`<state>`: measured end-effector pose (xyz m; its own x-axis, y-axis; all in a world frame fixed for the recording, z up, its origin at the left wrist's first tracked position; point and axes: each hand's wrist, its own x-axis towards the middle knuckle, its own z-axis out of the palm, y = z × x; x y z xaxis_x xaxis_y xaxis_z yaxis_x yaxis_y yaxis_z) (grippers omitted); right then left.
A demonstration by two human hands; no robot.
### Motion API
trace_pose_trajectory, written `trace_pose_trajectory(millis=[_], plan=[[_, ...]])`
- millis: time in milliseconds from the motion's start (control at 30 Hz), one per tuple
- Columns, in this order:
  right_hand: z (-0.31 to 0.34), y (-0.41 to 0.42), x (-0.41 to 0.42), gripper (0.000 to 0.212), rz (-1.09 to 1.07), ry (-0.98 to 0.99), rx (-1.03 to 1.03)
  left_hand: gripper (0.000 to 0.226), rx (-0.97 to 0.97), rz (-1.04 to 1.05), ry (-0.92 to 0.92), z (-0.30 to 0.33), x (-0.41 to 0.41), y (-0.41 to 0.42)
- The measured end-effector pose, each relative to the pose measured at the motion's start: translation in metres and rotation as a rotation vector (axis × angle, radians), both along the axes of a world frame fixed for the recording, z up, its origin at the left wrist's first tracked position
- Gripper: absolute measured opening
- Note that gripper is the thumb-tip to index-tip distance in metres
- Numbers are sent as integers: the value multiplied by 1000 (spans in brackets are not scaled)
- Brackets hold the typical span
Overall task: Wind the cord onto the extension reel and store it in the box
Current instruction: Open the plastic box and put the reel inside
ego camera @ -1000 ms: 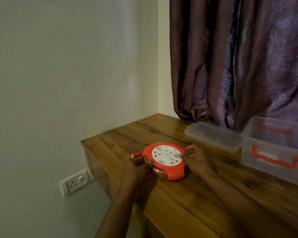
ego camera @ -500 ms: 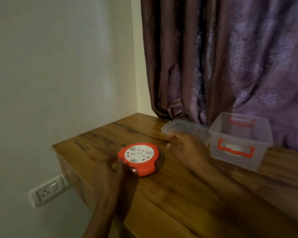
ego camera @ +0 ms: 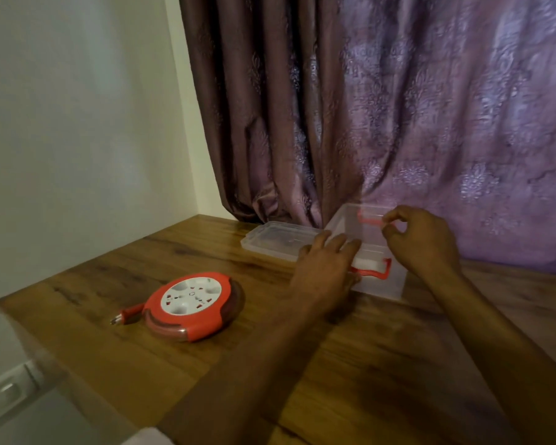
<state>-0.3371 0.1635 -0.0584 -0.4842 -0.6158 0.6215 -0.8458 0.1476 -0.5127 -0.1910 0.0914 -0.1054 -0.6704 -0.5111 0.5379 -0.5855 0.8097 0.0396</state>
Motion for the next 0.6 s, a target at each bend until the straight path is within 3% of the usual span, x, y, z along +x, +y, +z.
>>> trace_pose_trajectory(millis=[300, 600], plan=[[8, -1, -6, 13, -17, -25, 18, 39, -49, -70, 70, 9, 43, 12], [-2, -7, 1, 35, 37, 27, 312, 38, 68, -64, 214, 2, 152, 86]])
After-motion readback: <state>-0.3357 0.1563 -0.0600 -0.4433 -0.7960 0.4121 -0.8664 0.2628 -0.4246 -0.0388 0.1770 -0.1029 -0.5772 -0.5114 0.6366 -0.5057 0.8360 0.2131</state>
